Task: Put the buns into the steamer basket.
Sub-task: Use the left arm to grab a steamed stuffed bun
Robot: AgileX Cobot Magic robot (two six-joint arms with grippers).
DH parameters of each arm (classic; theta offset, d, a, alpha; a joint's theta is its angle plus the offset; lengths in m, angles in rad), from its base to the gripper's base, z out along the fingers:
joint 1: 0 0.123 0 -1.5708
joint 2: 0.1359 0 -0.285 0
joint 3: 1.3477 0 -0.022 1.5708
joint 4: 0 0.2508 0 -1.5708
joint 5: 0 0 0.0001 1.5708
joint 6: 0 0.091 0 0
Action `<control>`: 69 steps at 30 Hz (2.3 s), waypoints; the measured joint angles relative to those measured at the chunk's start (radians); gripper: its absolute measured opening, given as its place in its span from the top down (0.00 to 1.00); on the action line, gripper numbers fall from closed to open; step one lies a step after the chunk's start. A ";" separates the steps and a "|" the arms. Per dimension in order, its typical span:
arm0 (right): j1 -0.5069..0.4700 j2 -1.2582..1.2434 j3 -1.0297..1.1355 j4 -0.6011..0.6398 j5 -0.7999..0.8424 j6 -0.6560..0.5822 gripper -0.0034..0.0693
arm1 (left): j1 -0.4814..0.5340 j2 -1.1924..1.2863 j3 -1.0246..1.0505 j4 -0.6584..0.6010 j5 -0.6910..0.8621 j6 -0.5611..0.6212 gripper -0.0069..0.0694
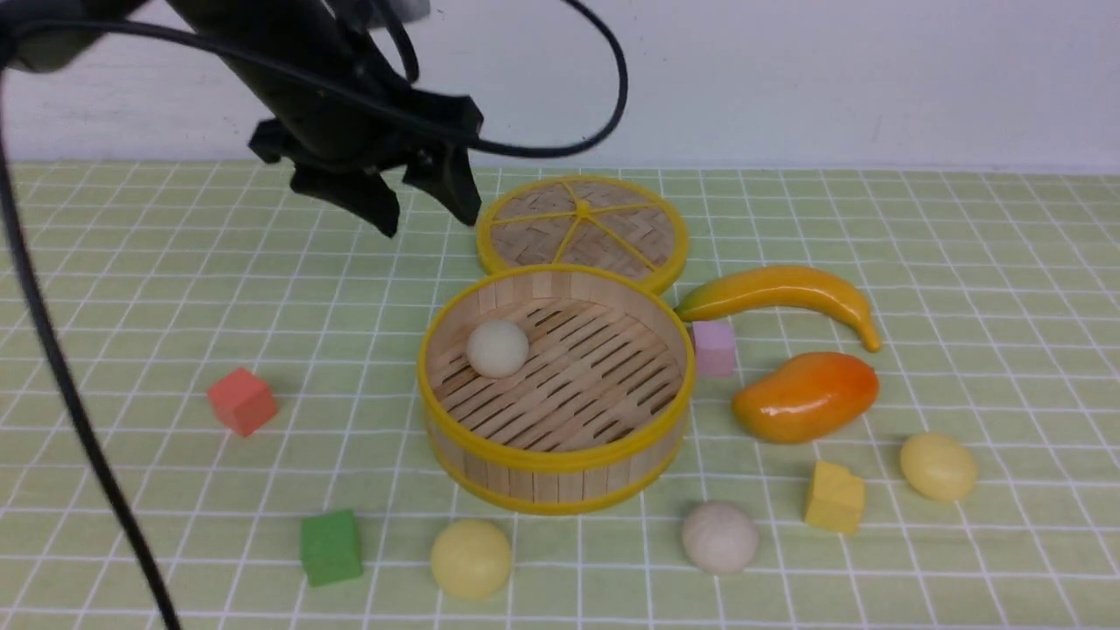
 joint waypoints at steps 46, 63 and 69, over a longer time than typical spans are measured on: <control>0.000 0.000 0.000 0.000 0.000 0.000 0.62 | -0.258 -0.070 0.748 0.130 -0.453 -0.263 0.25; 0.000 0.000 0.000 0.000 0.000 0.000 0.62 | -0.258 -0.012 0.748 0.120 -0.458 -0.263 0.63; 0.000 0.000 0.000 0.000 0.000 0.000 0.62 | -0.258 -0.012 0.748 0.120 -0.452 -0.263 0.78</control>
